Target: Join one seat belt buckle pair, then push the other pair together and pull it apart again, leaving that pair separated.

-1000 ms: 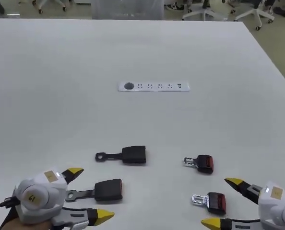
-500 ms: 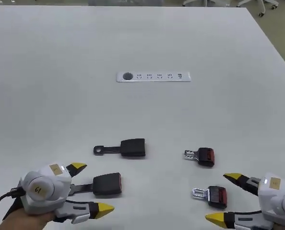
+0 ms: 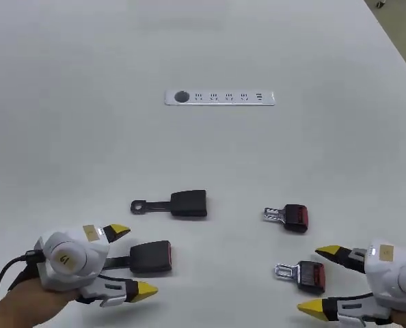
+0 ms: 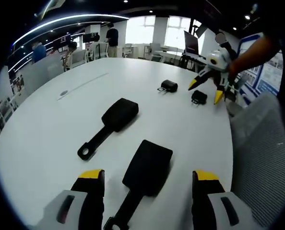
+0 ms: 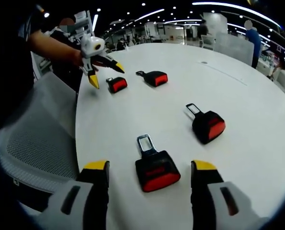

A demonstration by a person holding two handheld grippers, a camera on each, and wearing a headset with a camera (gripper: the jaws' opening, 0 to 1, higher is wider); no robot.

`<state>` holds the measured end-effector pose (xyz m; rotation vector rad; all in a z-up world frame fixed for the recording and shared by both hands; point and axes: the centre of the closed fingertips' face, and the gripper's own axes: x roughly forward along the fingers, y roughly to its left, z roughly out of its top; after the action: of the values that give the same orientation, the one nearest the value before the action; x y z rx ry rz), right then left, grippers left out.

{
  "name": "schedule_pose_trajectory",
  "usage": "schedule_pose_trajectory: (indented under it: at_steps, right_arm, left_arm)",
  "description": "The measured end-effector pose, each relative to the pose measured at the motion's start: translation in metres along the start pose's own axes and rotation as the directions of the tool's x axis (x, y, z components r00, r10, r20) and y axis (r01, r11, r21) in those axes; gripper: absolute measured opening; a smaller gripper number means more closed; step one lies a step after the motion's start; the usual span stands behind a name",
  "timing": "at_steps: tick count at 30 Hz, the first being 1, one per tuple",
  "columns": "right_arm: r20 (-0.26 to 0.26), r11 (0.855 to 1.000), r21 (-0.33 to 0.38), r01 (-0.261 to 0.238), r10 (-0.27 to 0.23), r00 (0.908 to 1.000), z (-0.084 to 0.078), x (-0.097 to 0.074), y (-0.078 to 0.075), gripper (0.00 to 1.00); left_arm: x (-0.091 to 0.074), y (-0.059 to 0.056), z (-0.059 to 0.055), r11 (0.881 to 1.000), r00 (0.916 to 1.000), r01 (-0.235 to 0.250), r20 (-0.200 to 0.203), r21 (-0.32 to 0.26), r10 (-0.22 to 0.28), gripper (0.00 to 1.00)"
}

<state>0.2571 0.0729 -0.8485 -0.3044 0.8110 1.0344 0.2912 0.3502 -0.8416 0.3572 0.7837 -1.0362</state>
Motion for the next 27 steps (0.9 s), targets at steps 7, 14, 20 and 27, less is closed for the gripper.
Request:
schedule_pose_trajectory:
  at_steps: [7, 14, 20, 27]
  right_arm:
    - [-0.032, 0.999, -0.037, -0.038, 0.037, 0.9988, -0.001, 0.004, 0.002, 0.68]
    - [-0.064, 0.997, -0.065, -0.05, 0.046, 0.9969, -0.007, 0.003, -0.001, 0.61]
    - [-0.099, 0.992, -0.108, -0.063, 0.052, 0.9937, -0.012, 0.0, -0.005, 0.54]
    - [-0.127, 0.984, -0.15, -0.093, 0.074, 0.9892, -0.012, 0.001, -0.007, 0.44]
  left_arm:
    - [0.006, -0.003, -0.006, 0.998, 0.9984, 0.042, -0.04, 0.048, -0.04, 0.68]
    - [0.011, 0.002, -0.008, 0.995, 0.9962, 0.06, -0.068, 0.083, -0.055, 0.59]
    - [0.013, 0.004, -0.012, 0.983, 0.9913, 0.092, -0.108, 0.161, -0.075, 0.48]
    - [0.013, 0.008, -0.011, 0.97, 0.9864, 0.121, -0.135, 0.212, -0.093, 0.4]
